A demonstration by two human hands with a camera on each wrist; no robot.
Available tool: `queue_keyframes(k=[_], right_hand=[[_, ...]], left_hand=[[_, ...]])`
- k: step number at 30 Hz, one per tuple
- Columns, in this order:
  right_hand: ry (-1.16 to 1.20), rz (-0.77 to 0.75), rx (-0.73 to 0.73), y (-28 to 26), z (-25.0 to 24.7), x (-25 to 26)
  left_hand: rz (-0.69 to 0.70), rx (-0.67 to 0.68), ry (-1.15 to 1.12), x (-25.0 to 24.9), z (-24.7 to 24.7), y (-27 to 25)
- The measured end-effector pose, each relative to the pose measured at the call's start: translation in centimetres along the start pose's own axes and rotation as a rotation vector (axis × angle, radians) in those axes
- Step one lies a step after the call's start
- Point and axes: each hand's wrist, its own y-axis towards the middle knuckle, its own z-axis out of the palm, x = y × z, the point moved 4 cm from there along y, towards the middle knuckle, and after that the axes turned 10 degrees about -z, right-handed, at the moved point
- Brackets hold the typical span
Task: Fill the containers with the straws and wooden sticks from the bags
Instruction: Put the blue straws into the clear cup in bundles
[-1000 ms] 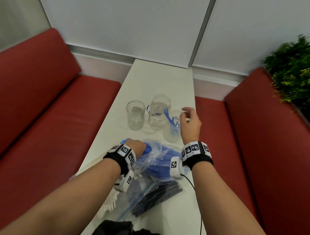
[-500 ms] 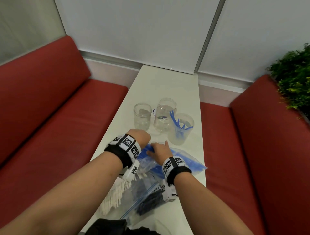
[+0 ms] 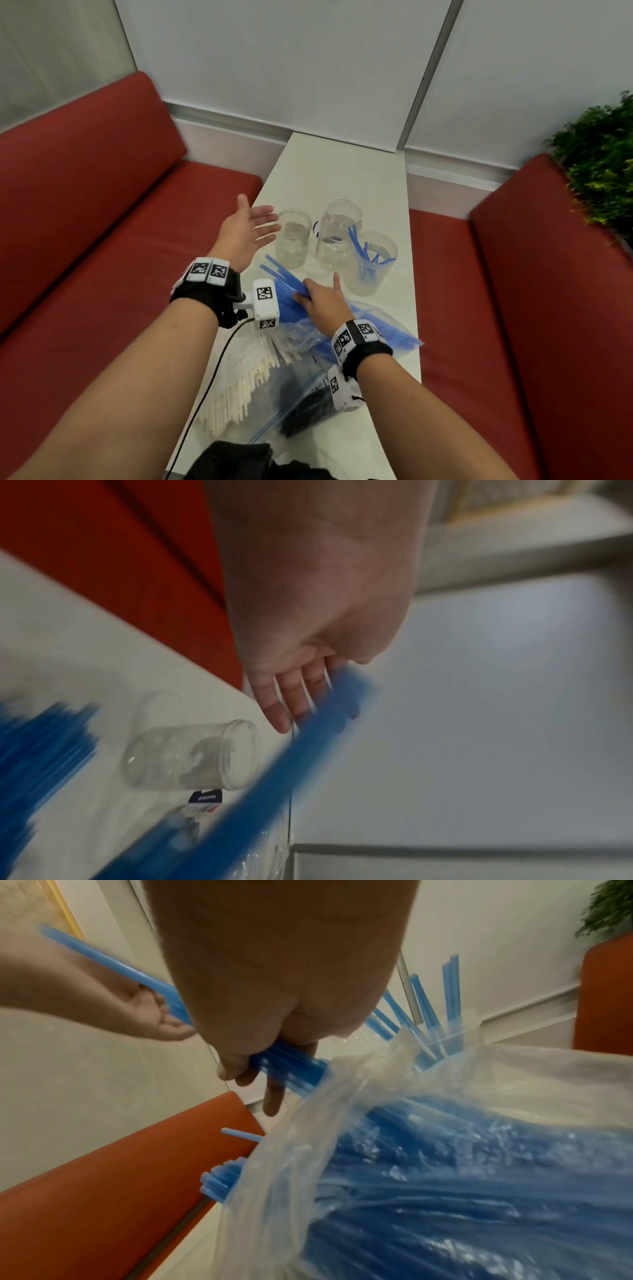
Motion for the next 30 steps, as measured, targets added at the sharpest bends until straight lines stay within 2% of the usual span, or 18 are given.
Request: queue_keyframes(k=[2, 4, 8, 11, 17, 25, 27, 30], right_hand=[[0.187, -0.015, -0.036, 0.0, -0.6, 0.7], [0.281, -0.023, -0.062, 0.2, -1.1, 1.4], [0.344, -0.072, -0.138, 0.5, -1.8, 2.5], [0.398, -0.085, -0.201, 0.6, -2.5, 2.3], [0.565, -0.03, -0.416, 0.5, -4.6, 1.6], [0.702, -0.034, -0.611, 0.2, -9.4, 2.3], [0.723, -0.05, -0.661, -0.1, -10.6, 2.6], [0.785, -0.097, -0.731, -0.4, -12.6, 3.3]], left_hand=[[-0.078, 0.005, -0.115, 1.5, -1.0, 0.4], [-0.167, 0.022, -0.103, 3.9, -1.1, 0.6], [-0.309, 0.096, 0.046, 8.9, -0.4, 0.2], [-0.368, 0.214, 0.159, 11.8, 0.4, -0.3], [-0.487, 0.29, 0.297, 14.1, 2.1, -0.9], [-0.529, 0.267, 0.315, 14.6, 3.4, -1.4], [-0.48, 0.22, 0.302, 14.5, 3.6, -1.1], [-0.324, 0.082, 0.22, 13.6, 3.8, -0.3]])
